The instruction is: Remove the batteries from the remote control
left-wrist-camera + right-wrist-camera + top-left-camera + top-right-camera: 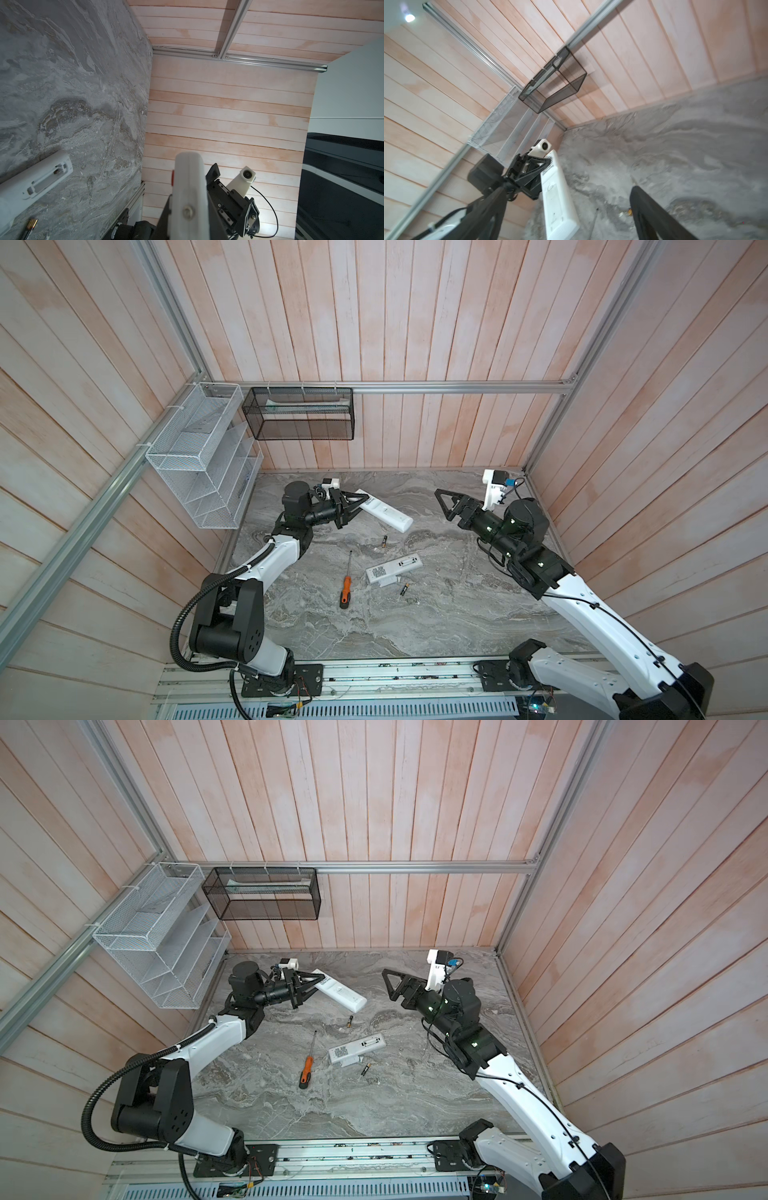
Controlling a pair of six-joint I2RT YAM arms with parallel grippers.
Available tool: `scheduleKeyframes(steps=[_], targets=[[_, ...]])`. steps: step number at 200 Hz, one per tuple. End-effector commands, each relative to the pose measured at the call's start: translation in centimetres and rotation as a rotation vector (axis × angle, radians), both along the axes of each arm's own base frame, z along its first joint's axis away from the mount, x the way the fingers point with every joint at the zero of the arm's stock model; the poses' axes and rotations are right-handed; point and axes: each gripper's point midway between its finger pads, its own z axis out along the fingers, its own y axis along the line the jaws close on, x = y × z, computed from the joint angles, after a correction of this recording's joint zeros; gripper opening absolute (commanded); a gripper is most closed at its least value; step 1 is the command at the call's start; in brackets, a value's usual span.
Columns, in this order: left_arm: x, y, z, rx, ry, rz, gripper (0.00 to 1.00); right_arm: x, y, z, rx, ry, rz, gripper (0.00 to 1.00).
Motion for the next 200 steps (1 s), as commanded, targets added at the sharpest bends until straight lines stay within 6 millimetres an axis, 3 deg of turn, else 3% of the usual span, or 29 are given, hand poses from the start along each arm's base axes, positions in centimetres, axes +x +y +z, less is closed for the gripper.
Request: scheduleKeyframes(steps=[1,33,77,112,140,200], targets=[[-0.6,0.9,4.8,-0.055,-0.22,0.064,0.09,-3.1,4.1,2.0,0.281,0.169,0.34,0.93],[-1.3,1.3,7.1,-0.084,-0.316,0.101,0.09,-3.4,5.9,0.7,0.305,0.24,0.419,0.91],[-2.2,1.5,7.5,-0.102,-0.322,0.111,0.09,-3.0,7.1,0.2,0.312,0.254,0.46,0.85],[-2.7,1.3,8.0,-0.11,-0.33,0.106,0.09,-3.1,9.1,-0.1,0.297,0.263,0.535,0.71],[-2.9,1.1,8.2,-0.109,-0.334,0.101,0.09,-3.2,9.9,-0.4,0.301,0.262,0.563,0.54],[-3.2,1.0,7.6,-0.103,-0.319,0.1,0.09,-3.7,10.7,0.0,0.315,0.243,0.589,0.41]])
